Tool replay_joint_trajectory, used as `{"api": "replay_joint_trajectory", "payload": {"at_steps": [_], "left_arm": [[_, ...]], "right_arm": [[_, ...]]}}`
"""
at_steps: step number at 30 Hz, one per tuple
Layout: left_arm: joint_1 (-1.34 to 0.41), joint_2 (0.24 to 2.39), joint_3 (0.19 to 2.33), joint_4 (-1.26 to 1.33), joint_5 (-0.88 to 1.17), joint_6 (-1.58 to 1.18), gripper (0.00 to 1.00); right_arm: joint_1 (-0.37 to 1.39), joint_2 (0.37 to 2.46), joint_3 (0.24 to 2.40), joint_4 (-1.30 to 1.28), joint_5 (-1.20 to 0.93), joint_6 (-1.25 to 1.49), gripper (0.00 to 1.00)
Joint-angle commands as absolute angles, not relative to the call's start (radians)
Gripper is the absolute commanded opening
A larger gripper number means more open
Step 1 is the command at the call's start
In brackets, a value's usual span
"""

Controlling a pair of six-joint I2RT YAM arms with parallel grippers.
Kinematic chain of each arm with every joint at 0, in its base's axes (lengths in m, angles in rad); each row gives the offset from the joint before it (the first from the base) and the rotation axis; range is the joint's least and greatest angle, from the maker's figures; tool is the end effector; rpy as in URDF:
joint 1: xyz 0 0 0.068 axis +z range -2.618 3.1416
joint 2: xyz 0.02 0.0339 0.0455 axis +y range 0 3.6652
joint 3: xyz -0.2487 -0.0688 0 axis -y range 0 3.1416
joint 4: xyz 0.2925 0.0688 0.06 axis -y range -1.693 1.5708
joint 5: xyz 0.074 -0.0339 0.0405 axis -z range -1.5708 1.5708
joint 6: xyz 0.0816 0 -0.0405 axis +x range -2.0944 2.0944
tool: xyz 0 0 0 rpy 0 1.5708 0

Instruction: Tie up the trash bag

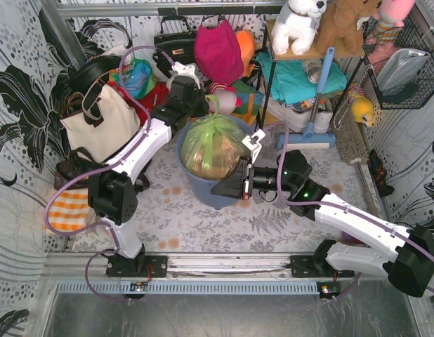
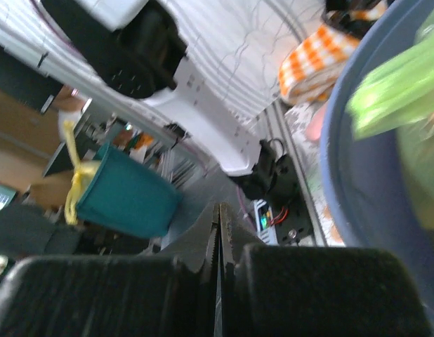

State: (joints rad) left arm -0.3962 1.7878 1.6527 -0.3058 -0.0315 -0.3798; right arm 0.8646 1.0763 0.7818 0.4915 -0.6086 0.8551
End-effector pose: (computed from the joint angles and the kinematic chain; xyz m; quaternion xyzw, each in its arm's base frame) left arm 0.4735 -0.1953 0.3100 -0.0015 0.8446 -0.1902 0.5005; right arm 0.1835 0.2871 0.3325 -0.2345 0.6039 0.6830 0.3374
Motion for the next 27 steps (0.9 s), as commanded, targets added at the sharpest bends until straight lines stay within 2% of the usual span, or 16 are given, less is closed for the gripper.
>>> {"api": "replay_joint_trajectory", "payload": {"at_steps": [1,3,7,12,15,24,26,27], "left_arm": [[-0.372,1.821,1.671,-0.288,-0.029,-0.391,0.00],[-0.371,1.813,1.671,-0.285,-0.008,-0.393,0.00],[-0.371,1.774,1.651,-0.277,0.046,-0.383,0.00],[-0.373,1.734,1.616,-0.306,0.099,-0.387,0.00],[-0.372,1.697,1.575,-0.298,0.128,-0.402,0.00],[-0.372,1.608,1.509,-0.277,0.149,-0.414,0.00],[-0.373,1.594,1.508,-0.279,0.151,-0.412,0.00],[-0.373,1.590,1.507,-0.279,0.152,-0.411,0.00]], "right_arm": [[0.868,1.094,0.779,0.628,-0.796,0.870,0.00],[0.868,1.088,0.814,0.559,-0.765,0.829,0.00],[0.868,1.040,0.905,0.326,-0.511,0.698,0.01],[0.868,1.035,1.001,0.080,-0.137,0.738,0.42],[0.867,1.065,1.016,0.038,-0.074,0.815,0.55],[0.868,1.225,1.092,0.053,-0.124,0.905,0.56],[0.868,1.253,1.108,0.052,-0.147,0.903,0.53],[0.868,1.263,1.112,0.048,-0.157,0.901,0.48]]}}
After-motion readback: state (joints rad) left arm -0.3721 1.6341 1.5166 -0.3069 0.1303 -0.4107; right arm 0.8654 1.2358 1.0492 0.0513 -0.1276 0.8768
